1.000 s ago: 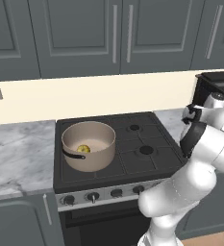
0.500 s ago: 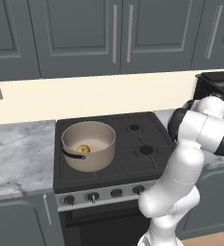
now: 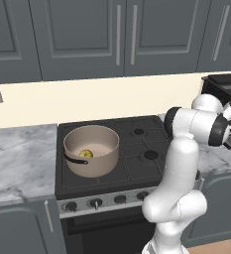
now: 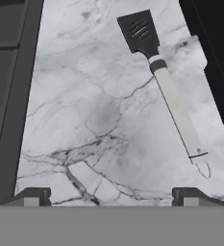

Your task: Put the squash and potato in the pot. Retrieve the spatula and lightly stir the vegetables in the pot.

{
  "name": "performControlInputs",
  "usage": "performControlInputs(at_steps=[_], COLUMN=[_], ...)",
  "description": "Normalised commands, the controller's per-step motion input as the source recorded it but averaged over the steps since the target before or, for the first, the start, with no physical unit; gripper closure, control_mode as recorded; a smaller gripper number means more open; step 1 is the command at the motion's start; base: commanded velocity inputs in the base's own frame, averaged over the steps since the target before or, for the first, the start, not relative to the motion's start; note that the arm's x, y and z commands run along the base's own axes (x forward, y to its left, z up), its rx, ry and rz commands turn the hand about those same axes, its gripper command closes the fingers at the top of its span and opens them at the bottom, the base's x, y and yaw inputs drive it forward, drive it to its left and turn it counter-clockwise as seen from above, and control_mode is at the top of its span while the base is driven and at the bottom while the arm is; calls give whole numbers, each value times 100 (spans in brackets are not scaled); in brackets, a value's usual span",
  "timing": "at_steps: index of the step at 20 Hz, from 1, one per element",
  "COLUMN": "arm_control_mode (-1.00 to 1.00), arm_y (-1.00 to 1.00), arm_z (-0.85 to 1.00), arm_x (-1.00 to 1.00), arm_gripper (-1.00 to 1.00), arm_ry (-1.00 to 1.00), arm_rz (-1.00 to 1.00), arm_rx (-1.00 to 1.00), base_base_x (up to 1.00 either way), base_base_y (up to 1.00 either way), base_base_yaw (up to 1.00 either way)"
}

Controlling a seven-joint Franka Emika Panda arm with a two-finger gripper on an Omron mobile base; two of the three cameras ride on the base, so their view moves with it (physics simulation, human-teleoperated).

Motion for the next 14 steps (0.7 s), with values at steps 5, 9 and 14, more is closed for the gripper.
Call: performControlInputs(at_steps=[5, 9, 14], arm_control_mode=[-100, -100, -100], arm_y=[-8, -2, 0], arm_z=[-5, -10, -18], arm_x=[40, 40, 40], arm_gripper=[-100, -100, -100], arm_ry=[-4, -6, 0], arm_rz=[-1, -3, -10], arm_rx=[0, 0, -1], base_base_x=[0, 0, 0], base_base_y=[0, 0, 0], base_base_yaw=[0, 0, 0])
